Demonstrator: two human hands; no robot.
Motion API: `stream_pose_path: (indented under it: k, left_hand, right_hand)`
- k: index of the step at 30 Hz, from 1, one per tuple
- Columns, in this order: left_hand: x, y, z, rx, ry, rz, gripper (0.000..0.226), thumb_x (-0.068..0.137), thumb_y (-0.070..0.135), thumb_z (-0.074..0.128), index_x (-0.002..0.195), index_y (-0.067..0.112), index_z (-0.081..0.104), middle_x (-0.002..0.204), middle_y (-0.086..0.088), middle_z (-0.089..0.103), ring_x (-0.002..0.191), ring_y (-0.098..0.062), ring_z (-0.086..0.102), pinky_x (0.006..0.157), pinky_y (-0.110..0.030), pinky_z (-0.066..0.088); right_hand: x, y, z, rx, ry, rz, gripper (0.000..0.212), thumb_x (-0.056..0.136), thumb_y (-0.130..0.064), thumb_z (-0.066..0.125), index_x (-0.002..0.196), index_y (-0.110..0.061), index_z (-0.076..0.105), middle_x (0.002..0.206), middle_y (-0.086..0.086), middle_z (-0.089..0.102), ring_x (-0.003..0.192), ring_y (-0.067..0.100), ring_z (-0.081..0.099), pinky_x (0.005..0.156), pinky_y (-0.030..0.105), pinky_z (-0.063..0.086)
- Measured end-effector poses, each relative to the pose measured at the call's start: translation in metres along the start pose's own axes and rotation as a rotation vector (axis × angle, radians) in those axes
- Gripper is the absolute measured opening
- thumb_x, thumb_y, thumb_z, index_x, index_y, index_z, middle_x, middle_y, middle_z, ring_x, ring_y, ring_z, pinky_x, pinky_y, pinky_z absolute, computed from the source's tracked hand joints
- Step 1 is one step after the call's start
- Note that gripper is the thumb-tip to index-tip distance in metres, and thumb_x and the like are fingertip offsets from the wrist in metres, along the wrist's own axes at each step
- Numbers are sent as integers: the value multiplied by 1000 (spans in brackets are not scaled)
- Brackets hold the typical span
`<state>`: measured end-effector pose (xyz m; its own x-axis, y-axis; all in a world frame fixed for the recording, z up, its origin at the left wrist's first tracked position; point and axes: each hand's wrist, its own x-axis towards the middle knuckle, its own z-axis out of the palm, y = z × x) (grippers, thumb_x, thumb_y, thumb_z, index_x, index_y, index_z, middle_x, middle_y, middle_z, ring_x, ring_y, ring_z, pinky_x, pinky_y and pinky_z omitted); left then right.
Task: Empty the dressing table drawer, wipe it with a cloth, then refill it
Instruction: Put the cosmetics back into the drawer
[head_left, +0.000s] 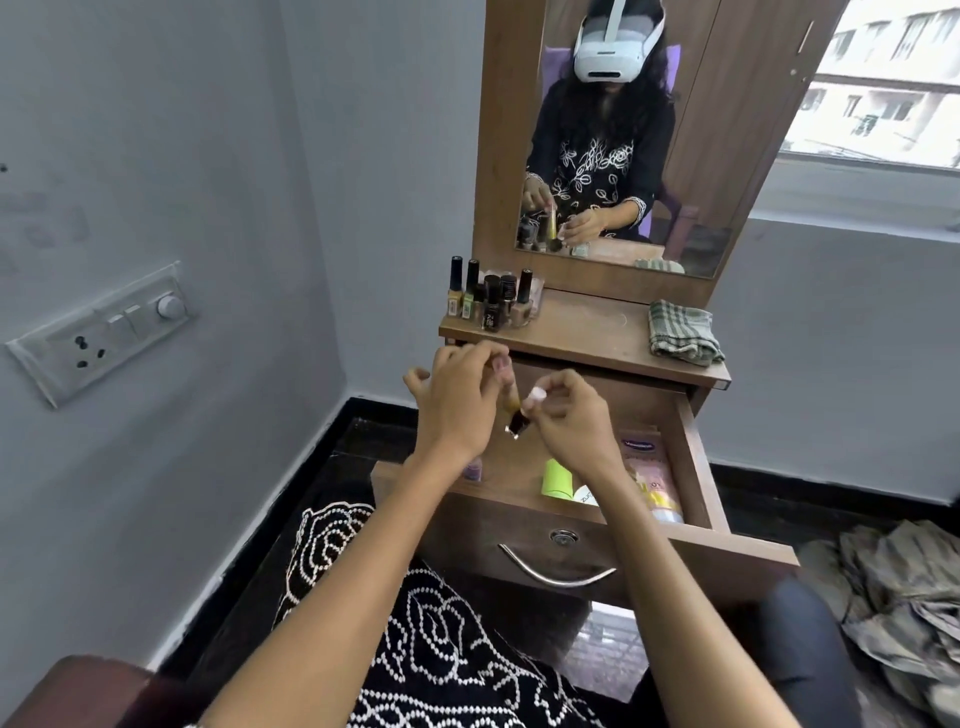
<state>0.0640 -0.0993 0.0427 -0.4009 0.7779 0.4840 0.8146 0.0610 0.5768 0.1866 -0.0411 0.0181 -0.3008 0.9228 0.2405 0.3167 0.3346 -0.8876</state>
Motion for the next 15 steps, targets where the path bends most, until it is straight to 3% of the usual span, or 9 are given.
stream_pose_path:
  k: [3,9,15]
  left_hand:
    - [-16,-12,5,-36,-72,-32,21,94,33,48,113,33,58,110,17,58,114,-6,42,79,-26,10]
    - [-30,-26,13,-21,-180,-73,22,94,32,49,114,37,57,111,19,59,114,-4,40,82,-30,13]
    - [-33,-27,12,17,-287,-70,23,94,28,50,115,37,57,111,19,60,115,-5,39,89,-34,16]
  right_hand:
    - [-16,1,0,-21,-33,32,14,86,-5,64,94,-14,56,81,-7,61,69,13,65,66,23,51]
    - [-32,7,3,-63,-60,54,14,85,-8,65,91,-17,56,80,-12,56,64,6,60,57,8,43]
    - [-34,10,2,-68,-71,48,16,85,-7,66,94,-17,57,82,-12,55,66,3,58,57,5,44]
